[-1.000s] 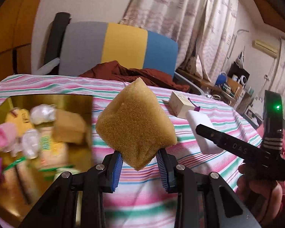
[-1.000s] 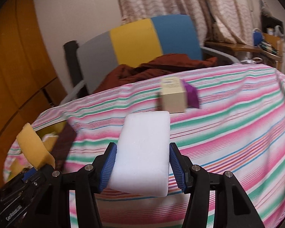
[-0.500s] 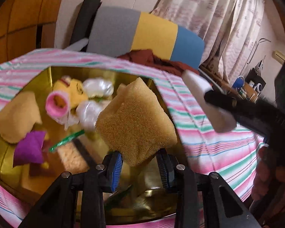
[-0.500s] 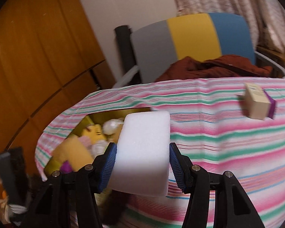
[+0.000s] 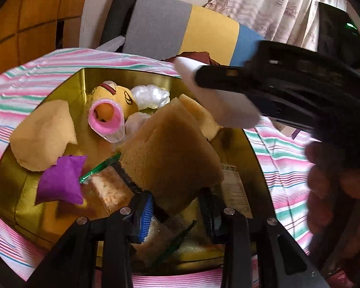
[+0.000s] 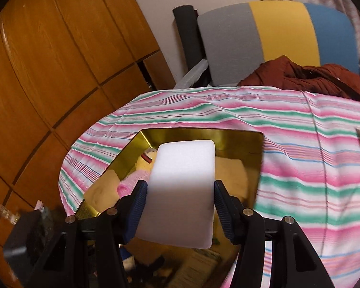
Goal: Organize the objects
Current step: 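Carry the foam block and yellow sponge over the gold tray and open both tools, then move both tools back toward the cream box and purple packet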
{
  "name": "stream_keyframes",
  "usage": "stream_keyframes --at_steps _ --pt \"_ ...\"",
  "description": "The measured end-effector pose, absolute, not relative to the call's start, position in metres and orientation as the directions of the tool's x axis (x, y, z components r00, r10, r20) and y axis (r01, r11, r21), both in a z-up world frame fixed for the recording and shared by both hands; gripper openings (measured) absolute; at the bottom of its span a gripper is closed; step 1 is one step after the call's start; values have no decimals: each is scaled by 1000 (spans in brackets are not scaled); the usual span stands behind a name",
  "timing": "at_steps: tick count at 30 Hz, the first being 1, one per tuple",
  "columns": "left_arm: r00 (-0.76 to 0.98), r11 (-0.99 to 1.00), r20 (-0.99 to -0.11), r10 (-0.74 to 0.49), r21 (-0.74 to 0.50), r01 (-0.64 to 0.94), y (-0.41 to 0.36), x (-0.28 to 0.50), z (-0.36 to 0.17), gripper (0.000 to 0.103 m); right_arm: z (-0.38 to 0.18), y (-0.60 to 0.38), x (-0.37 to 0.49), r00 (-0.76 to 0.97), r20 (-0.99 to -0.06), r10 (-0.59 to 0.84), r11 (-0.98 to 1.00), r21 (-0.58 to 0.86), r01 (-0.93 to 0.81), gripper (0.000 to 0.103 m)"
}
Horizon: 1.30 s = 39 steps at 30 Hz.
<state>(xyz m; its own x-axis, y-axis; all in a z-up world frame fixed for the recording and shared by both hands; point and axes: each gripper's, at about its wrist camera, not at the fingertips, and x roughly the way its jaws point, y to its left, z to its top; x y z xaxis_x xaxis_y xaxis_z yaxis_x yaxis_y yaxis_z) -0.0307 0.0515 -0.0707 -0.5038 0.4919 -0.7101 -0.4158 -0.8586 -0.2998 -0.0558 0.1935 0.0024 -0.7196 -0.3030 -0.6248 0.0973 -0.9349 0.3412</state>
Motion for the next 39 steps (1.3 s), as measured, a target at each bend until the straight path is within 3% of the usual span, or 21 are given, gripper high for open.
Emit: stream_keyframes --at_steps 3,5,7,19,39 --pt "-505 -857 -705 498 -311 -412 53 -29 -70 46 -2 185 -72 -706 -637 -309 -936 335 107 63" --pt "-516 -863 -707 483 -284 -419 58 -25 -68 53 -8 185 -80 -698 -657 -284 -942 328 74 75" --pt "-525 -869 -713 465 -255 -423 62 -22 -67 57 -7 190 -77 -710 -649 -274 -938 344 48 76" --pt "-608 -856 -603 516 -338 -392 48 -8 -51 57 0 249 -21 -792 -590 -156 -913 393 -113 78" --pt "-588 -837 -618 521 -238 -492 95 28 -46 59 -28 325 24 -758 -652 -21 -910 326 -256 78"
